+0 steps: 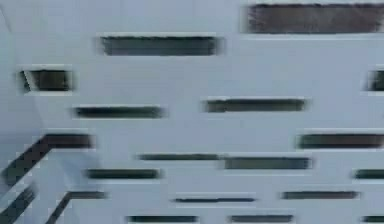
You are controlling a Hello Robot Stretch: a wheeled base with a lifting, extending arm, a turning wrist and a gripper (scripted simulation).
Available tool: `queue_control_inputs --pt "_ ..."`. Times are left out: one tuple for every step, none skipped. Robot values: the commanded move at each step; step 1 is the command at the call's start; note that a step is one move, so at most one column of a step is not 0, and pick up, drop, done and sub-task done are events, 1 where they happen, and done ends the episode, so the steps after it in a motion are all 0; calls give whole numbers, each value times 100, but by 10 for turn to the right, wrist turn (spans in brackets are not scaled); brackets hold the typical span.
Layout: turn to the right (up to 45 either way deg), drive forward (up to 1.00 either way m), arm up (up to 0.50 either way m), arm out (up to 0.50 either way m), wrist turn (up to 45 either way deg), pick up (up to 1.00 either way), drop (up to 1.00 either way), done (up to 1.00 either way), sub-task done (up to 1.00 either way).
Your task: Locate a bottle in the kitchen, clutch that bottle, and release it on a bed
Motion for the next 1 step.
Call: queue_control_inputs --pt "450 0 0 0 0 0 0 0 0"
